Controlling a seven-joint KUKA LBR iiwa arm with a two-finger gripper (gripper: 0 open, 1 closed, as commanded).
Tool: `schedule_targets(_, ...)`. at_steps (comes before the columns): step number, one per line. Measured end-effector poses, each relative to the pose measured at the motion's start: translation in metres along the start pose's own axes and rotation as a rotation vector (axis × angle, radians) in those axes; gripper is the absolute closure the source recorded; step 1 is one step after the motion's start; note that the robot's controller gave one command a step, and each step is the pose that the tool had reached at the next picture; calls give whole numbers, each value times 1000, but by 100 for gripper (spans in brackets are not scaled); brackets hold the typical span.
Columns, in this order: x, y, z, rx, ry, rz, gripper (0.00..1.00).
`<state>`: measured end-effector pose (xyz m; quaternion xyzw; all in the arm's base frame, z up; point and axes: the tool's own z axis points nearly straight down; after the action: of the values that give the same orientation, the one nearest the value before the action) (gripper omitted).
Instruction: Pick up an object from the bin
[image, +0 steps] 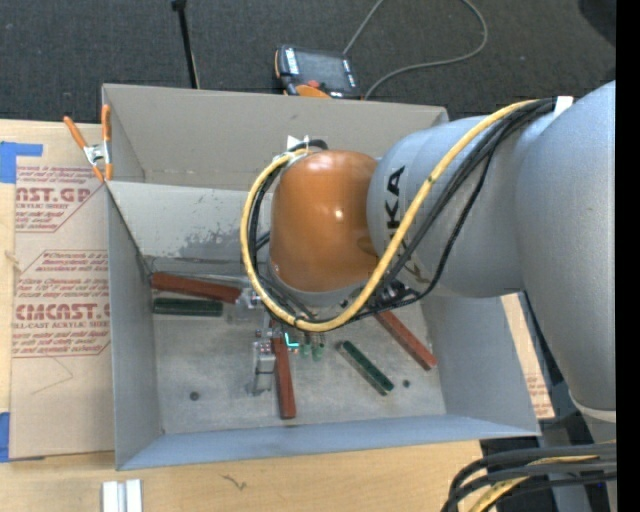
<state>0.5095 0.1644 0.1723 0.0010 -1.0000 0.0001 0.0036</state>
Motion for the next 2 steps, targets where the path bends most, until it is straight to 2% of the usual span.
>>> schedule_targets(1, 28, -65, 80, 4, 4, 43, 0)
schedule_targets(2, -36, -162, 90, 3, -10, -222, 0)
